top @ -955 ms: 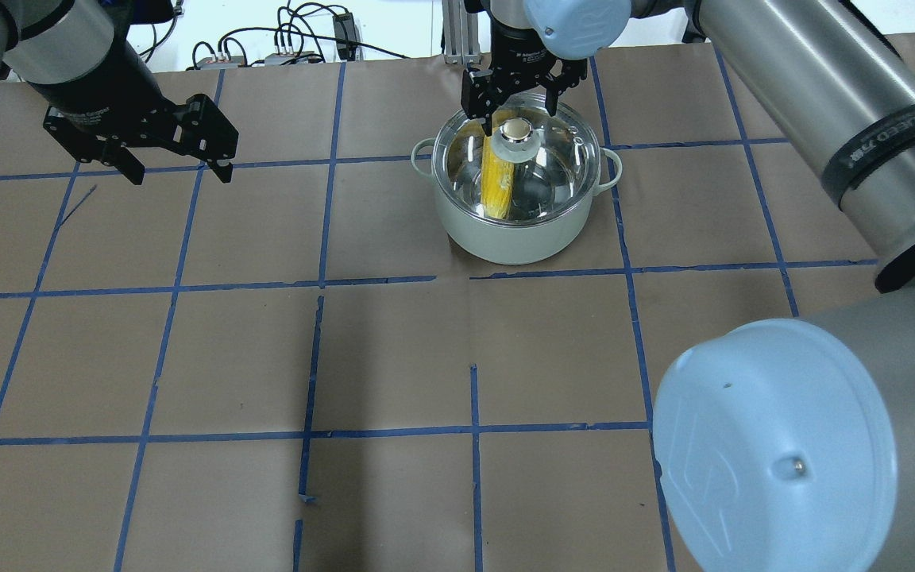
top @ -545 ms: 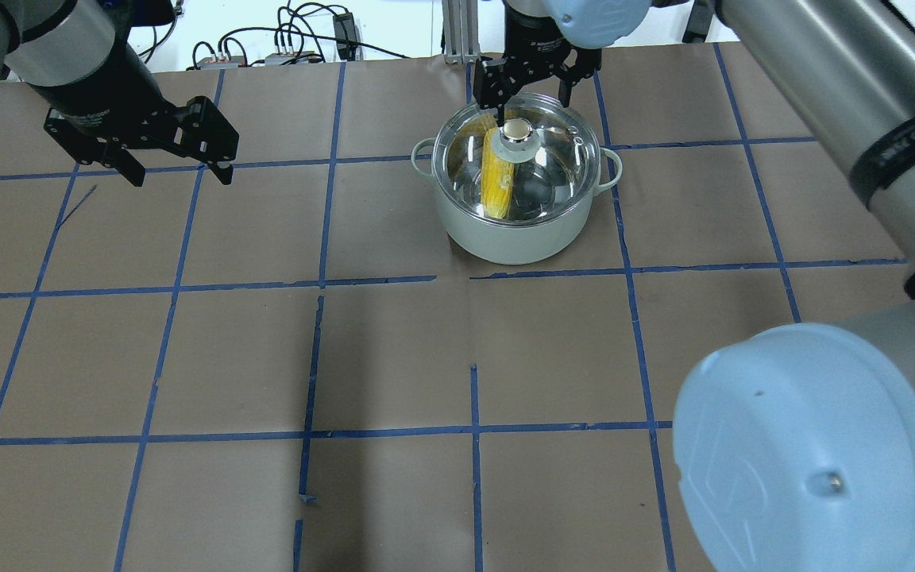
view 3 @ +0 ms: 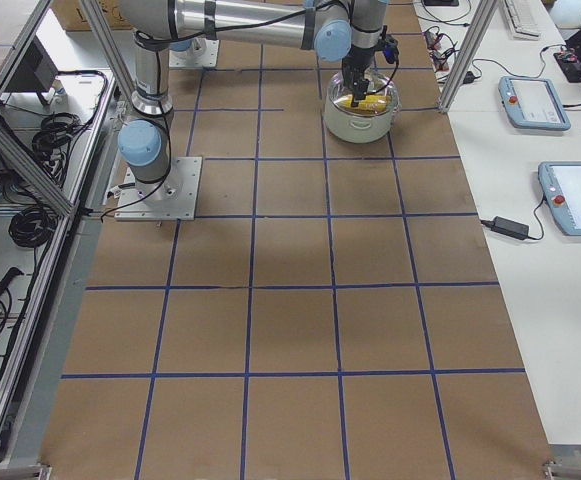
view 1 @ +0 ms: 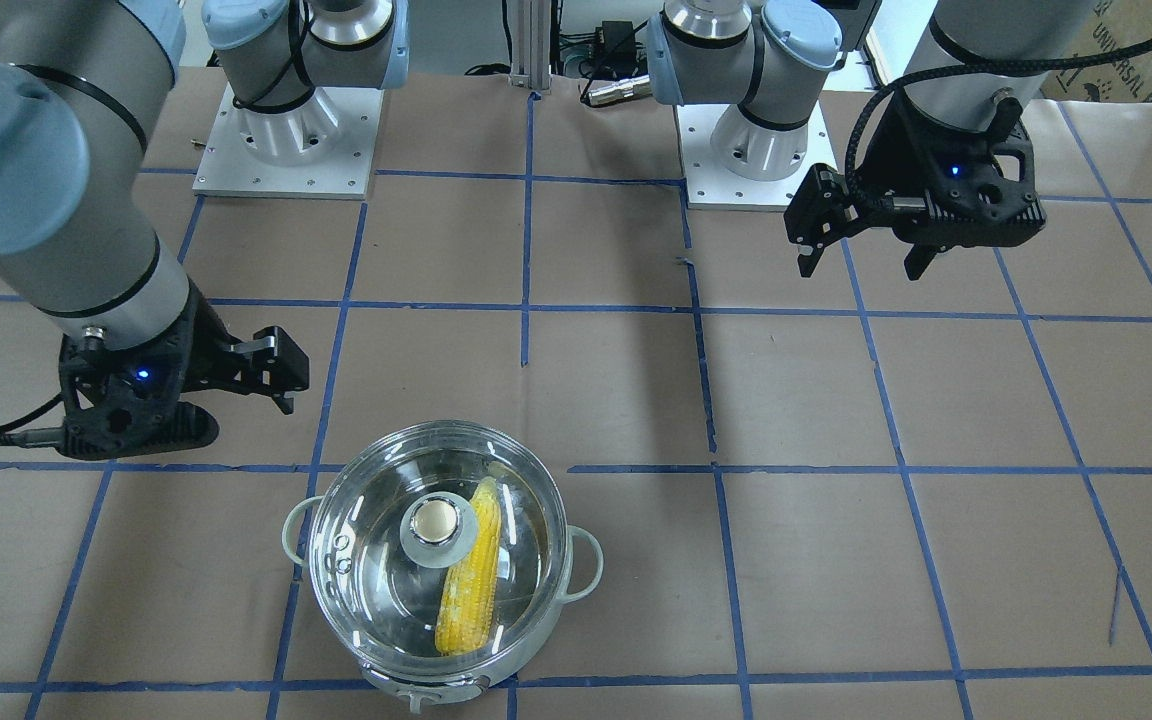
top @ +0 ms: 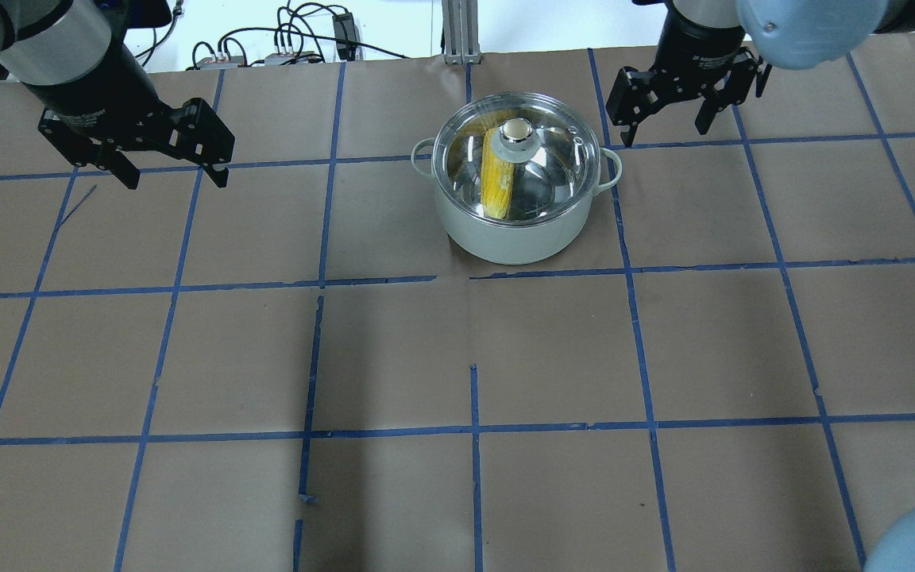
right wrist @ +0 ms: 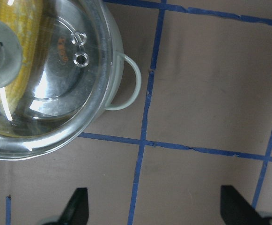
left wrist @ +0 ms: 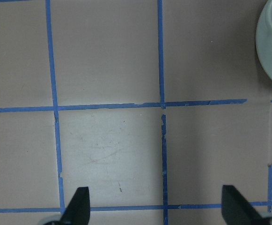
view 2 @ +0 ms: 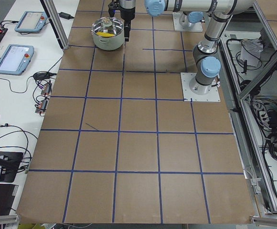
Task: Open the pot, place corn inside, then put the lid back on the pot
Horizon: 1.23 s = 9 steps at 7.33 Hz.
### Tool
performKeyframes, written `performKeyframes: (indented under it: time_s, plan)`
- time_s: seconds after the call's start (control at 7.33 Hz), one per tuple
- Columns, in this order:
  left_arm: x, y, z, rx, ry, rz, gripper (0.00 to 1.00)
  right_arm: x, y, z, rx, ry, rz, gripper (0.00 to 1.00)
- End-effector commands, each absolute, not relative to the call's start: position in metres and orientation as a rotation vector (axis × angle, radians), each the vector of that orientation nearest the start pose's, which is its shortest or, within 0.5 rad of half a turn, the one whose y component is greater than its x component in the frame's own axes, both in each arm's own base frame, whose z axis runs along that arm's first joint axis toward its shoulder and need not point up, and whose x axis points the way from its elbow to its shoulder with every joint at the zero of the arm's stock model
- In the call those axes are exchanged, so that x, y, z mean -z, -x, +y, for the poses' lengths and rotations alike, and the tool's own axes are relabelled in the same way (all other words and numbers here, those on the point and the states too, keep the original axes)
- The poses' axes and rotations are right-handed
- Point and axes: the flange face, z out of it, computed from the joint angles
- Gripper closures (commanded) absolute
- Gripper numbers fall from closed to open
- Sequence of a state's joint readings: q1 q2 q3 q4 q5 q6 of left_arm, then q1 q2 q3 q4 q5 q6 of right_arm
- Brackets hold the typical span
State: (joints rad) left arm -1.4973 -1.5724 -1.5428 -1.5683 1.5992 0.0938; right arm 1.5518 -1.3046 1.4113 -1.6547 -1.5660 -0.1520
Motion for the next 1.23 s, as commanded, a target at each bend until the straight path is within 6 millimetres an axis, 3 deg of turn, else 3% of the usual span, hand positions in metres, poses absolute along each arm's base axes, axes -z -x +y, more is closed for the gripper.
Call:
performKeyframes:
  time_s: [0.0,0.27,1.09]
  plan:
    - [-0.499,0.092,-0.506,0.008,-0.028,3.093,0.00,-0.451,-0.107,-0.581,0.021,0.145,3.139,0.00]
    - [-0.498,0.092,-0.507,0.008,-0.028,3.096,0.00,-0.448,-0.109,-0.551,0.002,0.139,3.128,0.00]
    - [-0.500,0.092,-0.506,0.016,-0.030,3.097,0.00,-0.455,-0.115,-0.533,0.090,0.094,3.129,0.00]
